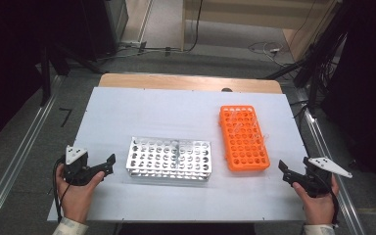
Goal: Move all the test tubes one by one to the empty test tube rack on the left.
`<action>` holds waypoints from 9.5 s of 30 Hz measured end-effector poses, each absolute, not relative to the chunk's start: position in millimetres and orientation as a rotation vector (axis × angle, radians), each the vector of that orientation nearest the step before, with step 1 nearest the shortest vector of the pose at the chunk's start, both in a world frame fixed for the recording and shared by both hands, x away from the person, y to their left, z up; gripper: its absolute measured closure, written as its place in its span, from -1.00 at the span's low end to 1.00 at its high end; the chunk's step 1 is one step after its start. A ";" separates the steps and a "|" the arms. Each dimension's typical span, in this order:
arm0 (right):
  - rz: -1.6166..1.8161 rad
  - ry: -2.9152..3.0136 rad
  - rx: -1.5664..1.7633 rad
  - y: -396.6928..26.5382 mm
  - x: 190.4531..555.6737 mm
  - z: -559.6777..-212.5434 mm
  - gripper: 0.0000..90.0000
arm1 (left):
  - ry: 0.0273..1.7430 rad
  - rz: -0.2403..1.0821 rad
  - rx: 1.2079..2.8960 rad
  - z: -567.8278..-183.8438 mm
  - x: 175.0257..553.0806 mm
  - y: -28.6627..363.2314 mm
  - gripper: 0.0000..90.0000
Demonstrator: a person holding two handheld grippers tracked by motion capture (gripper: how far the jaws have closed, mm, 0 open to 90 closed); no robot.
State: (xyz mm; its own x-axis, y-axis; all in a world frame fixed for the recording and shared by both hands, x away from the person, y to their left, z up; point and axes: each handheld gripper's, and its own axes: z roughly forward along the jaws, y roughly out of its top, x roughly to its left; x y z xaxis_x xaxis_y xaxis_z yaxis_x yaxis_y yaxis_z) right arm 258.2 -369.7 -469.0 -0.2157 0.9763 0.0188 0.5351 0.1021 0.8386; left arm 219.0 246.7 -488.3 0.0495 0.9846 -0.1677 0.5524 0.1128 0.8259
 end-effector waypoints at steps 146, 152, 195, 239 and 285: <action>1.363 2.339 0.889 -197.7 221.0 -425.7 0.63 | 0.929 0.355 1.770 -404.1 210.4 52.3 -0.17; 1.374 2.386 0.840 -182.7 213.2 -425.6 0.63 | 0.858 0.313 1.808 -403.8 203.2 35.0 -0.12; 1.399 2.263 0.937 -210.9 225.0 -426.9 -0.38 | 0.990 0.432 1.769 -395.6 210.5 124.8 0.70; 1.302 2.155 1.088 -251.1 247.4 -435.9 -0.38 | 1.202 0.612 1.875 -443.6 207.0 175.7 0.67; 1.159 2.031 1.251 -274.2 314.8 -474.5 0.48 | 1.274 0.549 1.607 -430.9 206.9 185.1 -0.59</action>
State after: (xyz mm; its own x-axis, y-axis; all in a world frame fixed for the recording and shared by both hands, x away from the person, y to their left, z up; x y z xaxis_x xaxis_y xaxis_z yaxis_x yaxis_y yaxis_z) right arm 314.8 -274.2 -474.5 -0.4635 0.8856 0.0277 0.4743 0.2216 0.8520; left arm 206.9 185.1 -430.9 0.3487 0.9128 -0.2124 0.4721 0.0247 0.8812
